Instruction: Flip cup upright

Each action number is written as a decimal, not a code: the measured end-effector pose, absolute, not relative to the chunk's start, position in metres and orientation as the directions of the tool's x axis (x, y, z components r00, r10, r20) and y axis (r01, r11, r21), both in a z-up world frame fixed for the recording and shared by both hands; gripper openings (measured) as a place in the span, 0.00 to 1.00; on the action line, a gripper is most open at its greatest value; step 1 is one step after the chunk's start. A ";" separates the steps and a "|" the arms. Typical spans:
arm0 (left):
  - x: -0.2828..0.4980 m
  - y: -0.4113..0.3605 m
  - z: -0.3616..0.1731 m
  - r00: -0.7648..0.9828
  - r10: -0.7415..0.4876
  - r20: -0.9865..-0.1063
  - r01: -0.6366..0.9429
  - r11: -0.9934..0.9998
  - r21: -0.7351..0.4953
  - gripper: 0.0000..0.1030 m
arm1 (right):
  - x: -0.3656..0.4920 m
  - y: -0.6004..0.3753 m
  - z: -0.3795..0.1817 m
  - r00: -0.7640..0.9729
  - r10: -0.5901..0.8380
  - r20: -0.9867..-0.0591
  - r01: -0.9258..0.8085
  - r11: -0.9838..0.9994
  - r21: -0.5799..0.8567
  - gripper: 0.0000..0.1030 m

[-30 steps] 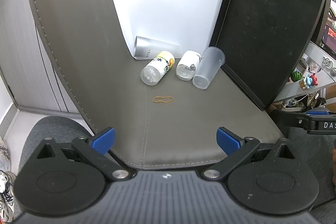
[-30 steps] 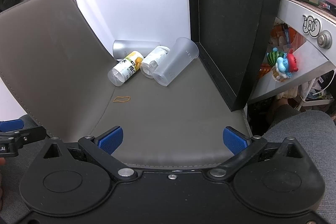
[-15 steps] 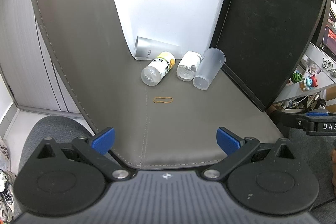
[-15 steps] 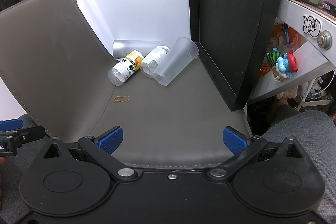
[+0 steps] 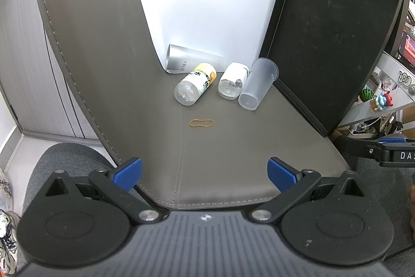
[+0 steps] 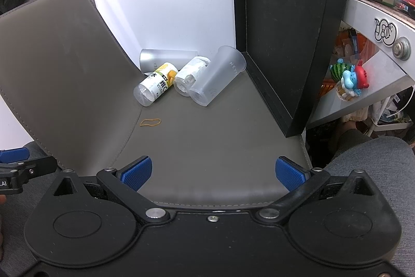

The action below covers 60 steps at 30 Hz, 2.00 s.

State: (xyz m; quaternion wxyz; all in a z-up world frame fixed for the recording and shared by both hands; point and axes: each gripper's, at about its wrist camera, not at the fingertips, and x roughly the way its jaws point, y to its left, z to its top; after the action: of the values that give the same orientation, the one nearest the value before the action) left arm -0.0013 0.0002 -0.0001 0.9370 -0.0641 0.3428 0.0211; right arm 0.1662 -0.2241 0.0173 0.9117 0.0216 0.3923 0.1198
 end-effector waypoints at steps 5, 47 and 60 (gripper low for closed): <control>-0.002 0.001 0.002 0.765 0.007 -0.645 -0.096 0.990 -0.103 0.99 | 0.165 -0.222 0.018 0.665 0.231 -0.711 -0.207 0.971 0.122 1.00; 0.145 -0.007 0.046 0.781 0.008 -0.624 -0.160 0.969 -0.188 0.99 | 0.246 -0.215 0.036 0.751 0.302 -0.587 -0.208 0.952 0.224 1.00; 0.210 0.011 0.035 0.765 0.012 -0.643 -0.244 0.931 -0.272 0.99 | 0.290 -0.211 0.019 0.747 0.303 -0.591 -0.199 0.951 0.237 1.00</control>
State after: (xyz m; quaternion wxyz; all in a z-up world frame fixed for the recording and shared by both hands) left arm 0.2097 0.0106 0.0351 0.9235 -0.1726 0.3354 0.0692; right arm 0.2903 -0.2108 0.0191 0.9312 0.0796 0.3291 0.1348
